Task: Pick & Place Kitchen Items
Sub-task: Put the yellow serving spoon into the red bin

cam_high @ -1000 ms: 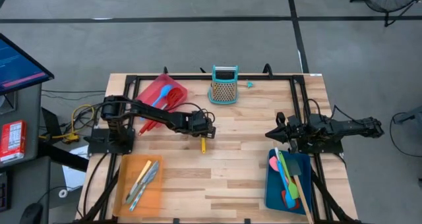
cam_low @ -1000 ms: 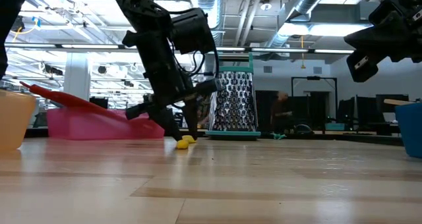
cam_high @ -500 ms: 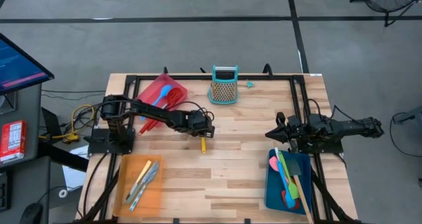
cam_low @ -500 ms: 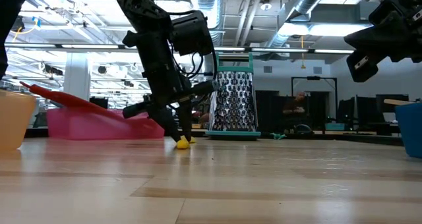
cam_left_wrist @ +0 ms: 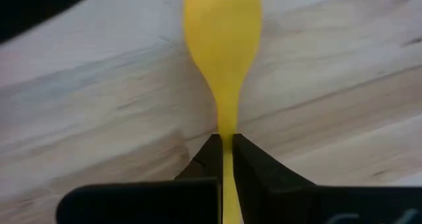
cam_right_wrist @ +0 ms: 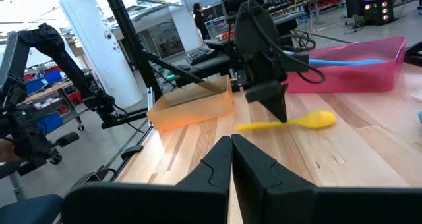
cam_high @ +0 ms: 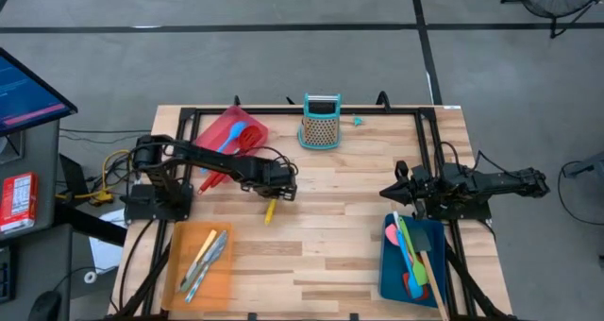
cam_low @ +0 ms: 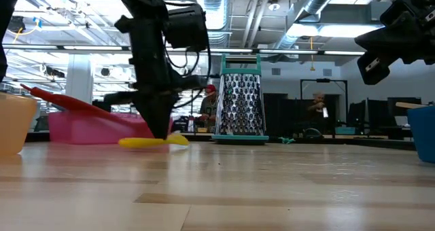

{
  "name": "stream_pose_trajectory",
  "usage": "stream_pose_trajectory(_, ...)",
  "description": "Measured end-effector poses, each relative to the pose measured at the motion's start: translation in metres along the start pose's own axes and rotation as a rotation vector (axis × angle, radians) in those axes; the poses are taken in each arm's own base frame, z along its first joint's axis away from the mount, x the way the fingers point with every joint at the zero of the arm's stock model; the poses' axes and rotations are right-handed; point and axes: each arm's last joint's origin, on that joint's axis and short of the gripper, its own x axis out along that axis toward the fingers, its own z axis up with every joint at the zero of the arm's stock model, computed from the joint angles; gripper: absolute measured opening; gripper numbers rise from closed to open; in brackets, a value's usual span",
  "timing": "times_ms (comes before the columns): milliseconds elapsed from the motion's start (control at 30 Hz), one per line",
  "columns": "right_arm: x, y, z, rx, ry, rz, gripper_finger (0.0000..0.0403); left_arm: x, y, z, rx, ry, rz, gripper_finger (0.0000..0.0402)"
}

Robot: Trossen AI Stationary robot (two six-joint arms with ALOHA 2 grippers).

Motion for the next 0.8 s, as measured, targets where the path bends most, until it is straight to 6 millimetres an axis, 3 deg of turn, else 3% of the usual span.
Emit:
stream_pose_trajectory(433,0.000,0.000,0.000,0.000,0.000,0.000,0.0010,-0.057,0.005,0.004,-0.015,-0.150,-0.118,0.0001)
stream_pose_trajectory(633,0.000,0.000,0.000,0.000,0.000,0.000,0.0010,-0.057,0.004,0.004,0.035,-0.186,-0.116,0.0017)
stream_pose_trajectory(800,0.000,0.000,0.000,0.000,0.000,0.000,0.0010,-0.050,0.001,0.000,0.083,-0.146,-0.111,0.0064)
